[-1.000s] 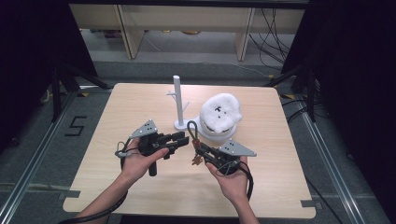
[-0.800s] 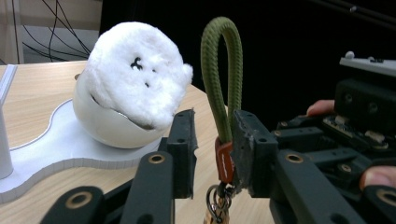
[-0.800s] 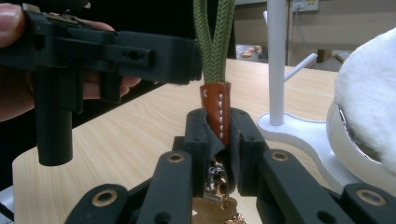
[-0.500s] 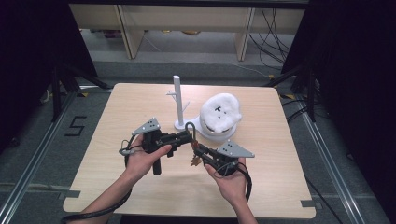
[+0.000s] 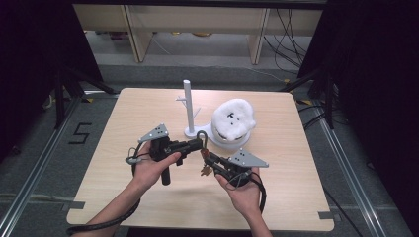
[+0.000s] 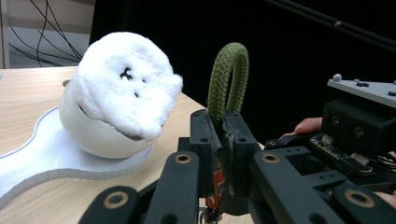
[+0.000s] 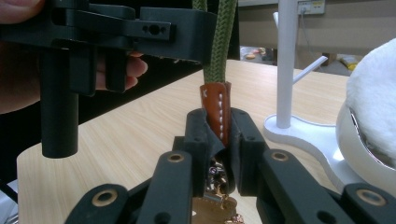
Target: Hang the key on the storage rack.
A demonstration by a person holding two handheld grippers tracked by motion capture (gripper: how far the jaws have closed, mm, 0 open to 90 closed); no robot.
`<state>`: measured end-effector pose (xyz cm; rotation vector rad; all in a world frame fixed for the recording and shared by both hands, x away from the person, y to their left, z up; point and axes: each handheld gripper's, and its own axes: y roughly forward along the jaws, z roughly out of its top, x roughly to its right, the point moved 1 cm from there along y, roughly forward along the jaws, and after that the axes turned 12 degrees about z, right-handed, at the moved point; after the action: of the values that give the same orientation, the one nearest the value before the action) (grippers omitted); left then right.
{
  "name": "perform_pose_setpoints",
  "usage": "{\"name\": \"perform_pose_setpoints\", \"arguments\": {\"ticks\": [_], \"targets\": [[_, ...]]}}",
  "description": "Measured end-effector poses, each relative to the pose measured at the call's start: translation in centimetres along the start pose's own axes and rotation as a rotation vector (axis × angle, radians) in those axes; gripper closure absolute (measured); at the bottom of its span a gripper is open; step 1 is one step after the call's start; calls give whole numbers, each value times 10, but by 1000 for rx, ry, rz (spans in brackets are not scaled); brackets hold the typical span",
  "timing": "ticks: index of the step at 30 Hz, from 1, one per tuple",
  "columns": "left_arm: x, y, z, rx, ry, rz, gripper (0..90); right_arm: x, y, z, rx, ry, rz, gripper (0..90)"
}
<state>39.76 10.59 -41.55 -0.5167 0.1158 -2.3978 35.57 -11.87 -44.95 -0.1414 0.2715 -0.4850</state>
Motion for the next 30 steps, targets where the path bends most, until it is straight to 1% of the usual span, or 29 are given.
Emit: {"name": "perform_pose_setpoints", "arguments": {"ticks": [1, 2, 3, 4, 5, 6, 7, 8, 9, 10, 11, 12, 13, 14, 15, 16, 18, 20, 21, 23, 24, 25, 26, 27, 28, 30], "targets": [[0, -1, 0, 3, 2, 0, 838, 0, 0, 0, -2, -10, -10, 794], [1, -2, 1, 8, 10, 1, 840, -2, 1, 1, 12, -4, 4, 791], [1, -2, 1, 8, 10, 1, 840, -2, 1, 1, 12, -4, 4, 791], [3, -4, 3, 13, 26, 6, 841, -3, 0, 2, 6, -14, -9, 784], [3, -4, 3, 13, 26, 6, 842, -3, 0, 2, 6, -14, -9, 784], [3, -6, 4, 21, 51, 24, 842, -3, 1, 3, 4, -34, -6, 759], [3, -7, 5, 24, 55, 38, 842, -3, 1, 3, 6, -24, -7, 735], [3, -7, 5, 24, 55, 38, 842, -2, 0, 3, 9, -25, -6, 711], [1, -9, 7, 36, 66, 55, 842, -2, 0, 4, 10, -18, -4, 704], [-1, -10, 8, 37, 79, 64, 842, 0, -1, 4, 14, -38, -14, 703], [-1, -10, 8, 37, 79, 64, 843, -2, -2, 4, 13, -2, -12, 702], [-3, -11, 9, 42, 83, 79, 842, -3, -3, 4, 8, 6, -18, 702], [-4, -12, 10, 44, 90, 86, 842, -1, -3, 5, 17, -13, -17, 702], [-5, -13, 10, 42, 96, 93, 842, -1, -4, 5, 21, -7, -18, 701], [-6, -13, 11, 44, 97, 100, 842, 0, -4, 5, 20, -16, -21, 699], [-7, -14, 11, 44, 99, 105, 842, 0, -5, 5, 14, -15, -30, 699], [-8, -15, 12, 46, 103, 110, 842, 1, -7, 5, 21, -13, -27, 696], [-10, -18, 13, 48, 109, 121, 842, 4, -9, 5, 10, -36, -64, 691], [-11, -18, 14, 50, 109, 124, 842, 3, -9, 4, 14, -14, -52, 689], [-12, -19, 14, 51, 114, 129, 843, 3, -9, 4, 20, -18, -43, 687], [-13, -21, 16, 54, 121, 138, 843, 3, -11, 3, 22, -11, -51, 683], [-13, -21, 16, 54, 121, 138, 842, 3, -11, 3, 22, -11, -51, 683], [-14, -22, 17, 55, 122, 145, 842, 4, -11, 3, 18, -24, -56, 682], [-15, -22, 17, 58, 124, 148, 842, 4, -12, 3, 19, -5, -67, 680], [-16, -23, 18, 57, 126, 154, 842, 5, -13, 3, 29, -23, -66, 675], [-18, -24, 19, 61, 128, 161, 842, 5, -14, 2, 26, -18, -64, 666]]}}
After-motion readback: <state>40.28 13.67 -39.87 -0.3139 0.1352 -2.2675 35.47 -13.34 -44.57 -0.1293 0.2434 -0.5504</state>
